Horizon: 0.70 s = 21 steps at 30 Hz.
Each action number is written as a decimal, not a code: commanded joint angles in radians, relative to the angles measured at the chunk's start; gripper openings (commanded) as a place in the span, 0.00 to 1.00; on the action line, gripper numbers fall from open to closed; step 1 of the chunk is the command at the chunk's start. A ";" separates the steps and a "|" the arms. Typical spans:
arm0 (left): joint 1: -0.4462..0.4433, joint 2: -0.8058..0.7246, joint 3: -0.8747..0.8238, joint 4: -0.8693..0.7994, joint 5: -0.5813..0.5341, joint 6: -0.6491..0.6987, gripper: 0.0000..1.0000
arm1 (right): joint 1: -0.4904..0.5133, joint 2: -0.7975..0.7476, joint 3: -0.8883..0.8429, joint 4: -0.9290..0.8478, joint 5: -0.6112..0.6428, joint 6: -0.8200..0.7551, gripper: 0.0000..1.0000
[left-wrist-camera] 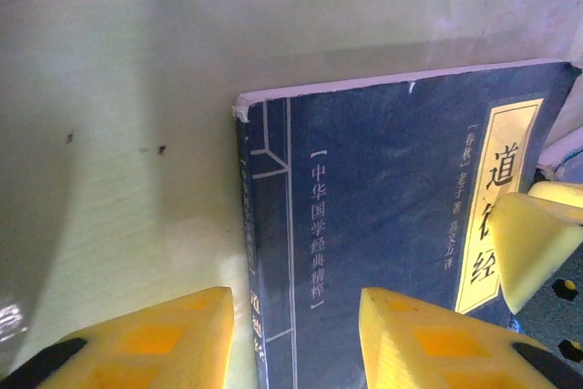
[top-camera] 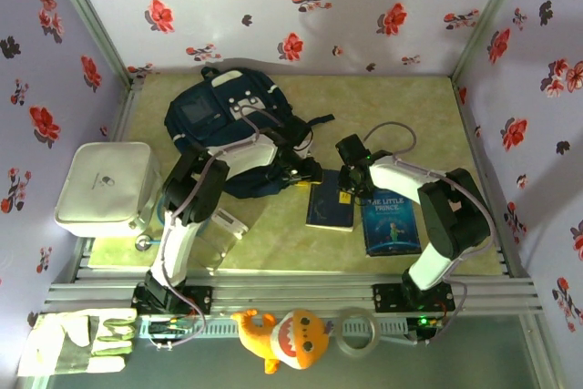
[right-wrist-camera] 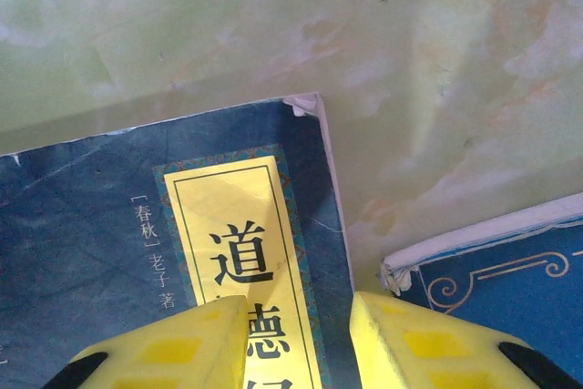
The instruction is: Pack books, pencil case, and school supplies into a backpack
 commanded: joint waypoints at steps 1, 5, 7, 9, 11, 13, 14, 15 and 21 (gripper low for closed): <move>-0.007 0.032 0.031 -0.048 0.024 0.008 0.41 | -0.010 0.035 -0.033 0.009 -0.015 0.022 0.36; -0.008 0.046 0.049 -0.062 0.033 0.014 0.43 | -0.011 0.037 -0.037 0.018 -0.019 0.026 0.36; -0.011 0.051 0.057 -0.061 0.050 0.021 0.43 | -0.011 0.037 -0.042 0.023 -0.024 0.029 0.36; -0.011 0.053 0.062 -0.052 0.073 0.028 0.43 | -0.011 0.038 -0.045 0.033 -0.036 0.028 0.35; -0.013 0.052 0.070 -0.049 0.085 0.034 0.42 | -0.011 0.035 -0.052 0.049 -0.050 0.029 0.35; -0.011 0.046 0.081 -0.048 0.109 0.043 0.41 | -0.012 0.032 -0.056 0.065 -0.067 0.032 0.35; -0.012 0.038 0.086 -0.043 0.117 0.042 0.40 | -0.013 0.032 -0.056 0.068 -0.072 0.035 0.34; -0.010 0.028 0.086 -0.034 0.130 0.037 0.40 | -0.013 0.033 -0.057 0.072 -0.075 0.038 0.34; -0.005 -0.041 0.048 0.057 0.164 -0.046 0.35 | -0.019 0.032 -0.073 0.103 -0.082 0.046 0.33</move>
